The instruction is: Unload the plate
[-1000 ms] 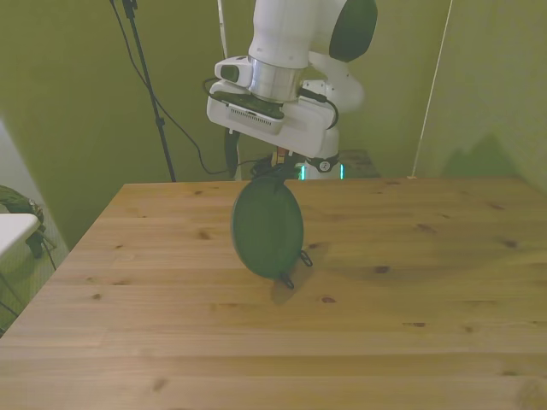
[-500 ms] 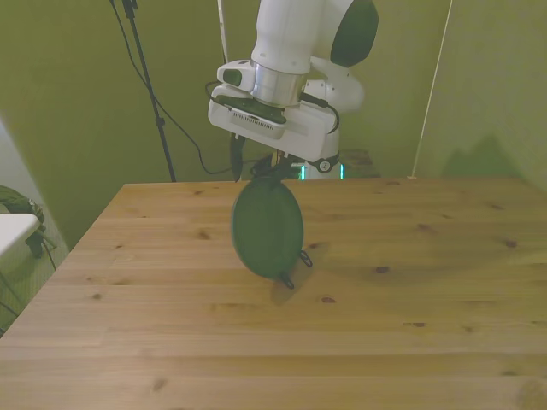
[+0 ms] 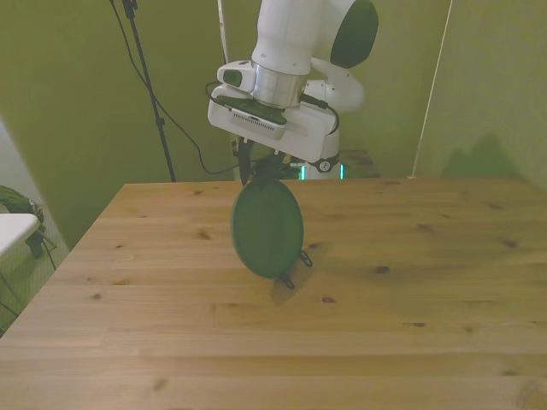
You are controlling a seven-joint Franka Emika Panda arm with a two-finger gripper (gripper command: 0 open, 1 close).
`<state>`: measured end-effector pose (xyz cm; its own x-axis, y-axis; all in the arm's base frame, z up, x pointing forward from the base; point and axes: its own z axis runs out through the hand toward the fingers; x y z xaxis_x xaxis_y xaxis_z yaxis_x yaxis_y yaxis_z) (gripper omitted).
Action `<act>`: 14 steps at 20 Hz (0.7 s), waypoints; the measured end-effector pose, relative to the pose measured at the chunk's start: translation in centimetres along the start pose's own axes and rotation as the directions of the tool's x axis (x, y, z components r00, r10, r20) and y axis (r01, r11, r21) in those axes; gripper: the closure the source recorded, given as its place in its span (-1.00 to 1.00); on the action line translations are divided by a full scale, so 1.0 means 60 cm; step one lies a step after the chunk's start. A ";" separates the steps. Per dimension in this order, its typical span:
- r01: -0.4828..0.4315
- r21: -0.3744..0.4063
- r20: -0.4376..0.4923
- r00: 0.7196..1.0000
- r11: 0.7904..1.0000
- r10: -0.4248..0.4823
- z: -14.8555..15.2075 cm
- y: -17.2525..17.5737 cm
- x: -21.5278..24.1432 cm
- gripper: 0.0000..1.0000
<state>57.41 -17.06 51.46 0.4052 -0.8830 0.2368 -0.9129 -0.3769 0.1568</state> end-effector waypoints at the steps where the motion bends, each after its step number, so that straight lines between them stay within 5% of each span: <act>1: 0.000 -0.001 -0.001 1.000 1.000 0.000 0.000 0.000 0.000 1.00; 14: 0.005 0.003 -0.005 1.000 1.000 -0.005 -0.005 0.000 -0.003 1.00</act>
<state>57.39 -16.81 51.73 0.4097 -0.8799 0.2407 -0.9111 -0.3819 0.1548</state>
